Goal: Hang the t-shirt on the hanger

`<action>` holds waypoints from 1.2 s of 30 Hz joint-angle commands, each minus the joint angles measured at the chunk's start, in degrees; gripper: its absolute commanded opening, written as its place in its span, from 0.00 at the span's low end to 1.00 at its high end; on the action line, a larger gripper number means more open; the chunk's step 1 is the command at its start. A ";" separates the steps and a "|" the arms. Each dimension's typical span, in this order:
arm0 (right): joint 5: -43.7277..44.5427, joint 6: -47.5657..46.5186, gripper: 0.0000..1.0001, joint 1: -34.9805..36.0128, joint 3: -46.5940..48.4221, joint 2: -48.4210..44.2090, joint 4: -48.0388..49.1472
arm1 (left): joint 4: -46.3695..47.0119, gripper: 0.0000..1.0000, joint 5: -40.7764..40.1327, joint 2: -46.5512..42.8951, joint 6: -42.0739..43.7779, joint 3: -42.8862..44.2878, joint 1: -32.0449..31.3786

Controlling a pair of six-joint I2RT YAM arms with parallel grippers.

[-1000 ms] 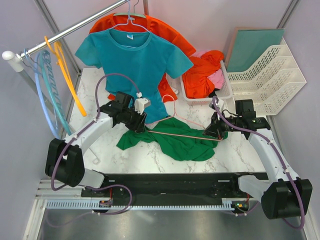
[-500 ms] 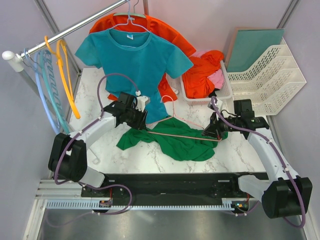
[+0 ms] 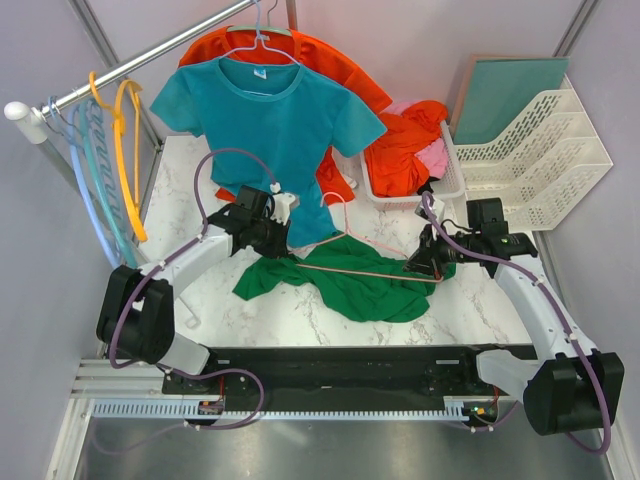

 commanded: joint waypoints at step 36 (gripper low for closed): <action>-20.22 2.34 0.00 6.67 -2.32 3.99 10.75 | -0.46 0.03 13.33 -12.42 13.63 14.71 -19.53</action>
